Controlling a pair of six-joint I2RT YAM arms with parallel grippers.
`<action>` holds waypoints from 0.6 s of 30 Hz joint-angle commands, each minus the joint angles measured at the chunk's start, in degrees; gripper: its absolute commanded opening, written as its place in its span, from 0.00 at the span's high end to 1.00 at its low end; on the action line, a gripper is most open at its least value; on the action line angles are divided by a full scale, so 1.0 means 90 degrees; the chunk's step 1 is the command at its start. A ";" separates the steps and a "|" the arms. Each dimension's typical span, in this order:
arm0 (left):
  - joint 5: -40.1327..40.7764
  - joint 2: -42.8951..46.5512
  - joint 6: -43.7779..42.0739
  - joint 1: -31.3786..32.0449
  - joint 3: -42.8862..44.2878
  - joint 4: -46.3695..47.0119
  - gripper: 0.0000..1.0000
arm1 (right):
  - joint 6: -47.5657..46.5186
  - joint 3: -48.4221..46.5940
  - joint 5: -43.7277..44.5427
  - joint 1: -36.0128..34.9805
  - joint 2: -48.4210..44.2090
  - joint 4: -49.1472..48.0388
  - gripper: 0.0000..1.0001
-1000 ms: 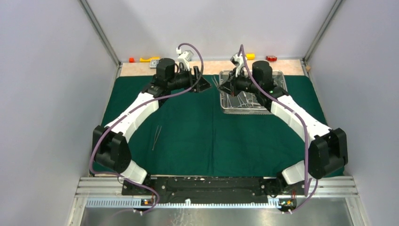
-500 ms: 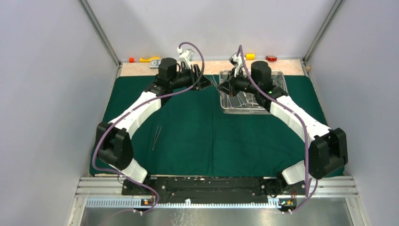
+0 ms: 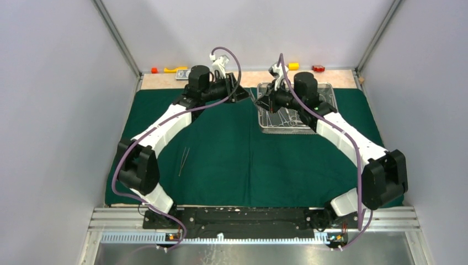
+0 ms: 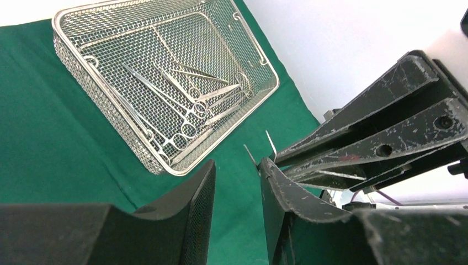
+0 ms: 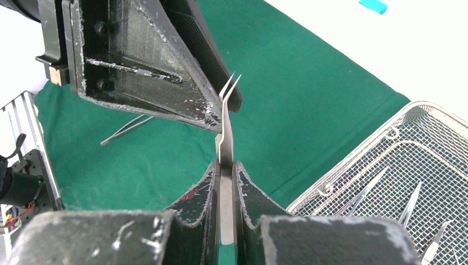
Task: Open and lay out the surgical kit
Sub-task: Place the medical item in the surgical kit.
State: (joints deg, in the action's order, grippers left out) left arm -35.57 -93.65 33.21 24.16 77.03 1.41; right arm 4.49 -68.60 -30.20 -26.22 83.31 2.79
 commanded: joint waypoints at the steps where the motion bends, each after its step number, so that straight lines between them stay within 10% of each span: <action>1: -0.0081 -0.0099 0.0144 0.0030 0.0336 0.0390 0.60 | -0.0113 0.0005 -0.0067 -0.0138 0.0000 -0.0224 1.00; 18: -0.0470 -0.0189 0.0146 0.0030 0.0200 0.0802 1.00 | -0.0244 -0.0013 -0.0095 -0.0187 -0.0005 -0.0129 1.00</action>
State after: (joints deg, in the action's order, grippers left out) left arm -38.20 -95.44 36.38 24.45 78.04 3.90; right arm 3.40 -68.55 -29.65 -27.11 83.85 3.92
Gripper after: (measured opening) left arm 0.012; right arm 0.073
